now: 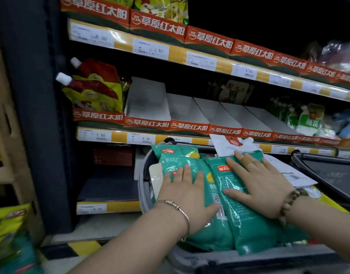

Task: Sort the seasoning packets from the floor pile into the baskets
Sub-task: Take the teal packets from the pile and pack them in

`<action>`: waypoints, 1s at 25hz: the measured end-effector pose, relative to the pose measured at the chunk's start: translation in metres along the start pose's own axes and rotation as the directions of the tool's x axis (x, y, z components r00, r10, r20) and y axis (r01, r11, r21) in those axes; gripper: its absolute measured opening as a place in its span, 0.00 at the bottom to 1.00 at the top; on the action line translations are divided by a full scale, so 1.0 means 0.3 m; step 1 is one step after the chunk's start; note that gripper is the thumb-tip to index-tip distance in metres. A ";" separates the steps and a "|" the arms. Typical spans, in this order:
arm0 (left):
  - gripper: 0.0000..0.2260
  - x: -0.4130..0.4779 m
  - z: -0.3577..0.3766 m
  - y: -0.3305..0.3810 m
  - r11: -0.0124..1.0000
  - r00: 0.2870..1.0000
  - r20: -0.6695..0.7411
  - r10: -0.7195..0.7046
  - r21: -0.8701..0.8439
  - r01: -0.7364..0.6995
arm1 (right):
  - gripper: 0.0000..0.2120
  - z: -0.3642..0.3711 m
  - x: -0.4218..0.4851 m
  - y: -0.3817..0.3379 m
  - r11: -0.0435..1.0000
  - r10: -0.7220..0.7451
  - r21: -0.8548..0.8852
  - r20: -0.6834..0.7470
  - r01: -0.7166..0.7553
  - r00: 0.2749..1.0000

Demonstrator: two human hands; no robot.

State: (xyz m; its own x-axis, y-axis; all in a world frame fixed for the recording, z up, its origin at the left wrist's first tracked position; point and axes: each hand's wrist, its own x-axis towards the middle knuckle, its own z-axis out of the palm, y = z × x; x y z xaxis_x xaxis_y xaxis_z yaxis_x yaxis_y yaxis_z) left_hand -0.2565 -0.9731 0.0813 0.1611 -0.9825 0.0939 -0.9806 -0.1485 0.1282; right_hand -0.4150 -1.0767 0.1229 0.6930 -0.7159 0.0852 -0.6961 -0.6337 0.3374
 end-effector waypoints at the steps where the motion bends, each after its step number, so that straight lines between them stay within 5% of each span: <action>1: 0.36 -0.023 -0.019 -0.021 1.000 0.999 -0.044 0.006 -0.028 -0.007 | 0.47 -0.020 0.001 -0.026 1.000 0.000 0.004 -0.025 0.000 1.000; 8: 0.25 -0.406 -0.122 -0.383 0.984 0.928 -0.335 -0.163 -0.122 0.129 | 0.37 -0.212 0.031 -0.486 0.943 -0.281 0.116 -0.231 0.313 0.932; 14: 0.22 -0.866 -0.079 -0.680 0.887 0.795 -0.395 -0.461 -0.183 0.424 | 0.36 -0.215 -0.028 -1.089 0.723 -0.662 0.014 -0.272 0.691 0.699; 25: 0.22 -1.503 0.366 -0.902 0.463 0.443 -0.134 -0.886 -0.249 0.851 | 0.31 0.036 -0.167 -1.788 0.481 -0.874 0.081 -0.028 0.873 0.484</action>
State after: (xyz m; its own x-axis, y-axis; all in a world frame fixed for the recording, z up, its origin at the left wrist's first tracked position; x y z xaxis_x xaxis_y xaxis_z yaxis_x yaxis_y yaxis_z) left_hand -0.0761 -0.5024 -0.1041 0.9556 -0.2884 0.0604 -0.2888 -0.8766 0.3850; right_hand -0.0785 -0.7040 -0.0724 0.9497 0.2155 -0.2274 0.2548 -0.9536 0.1604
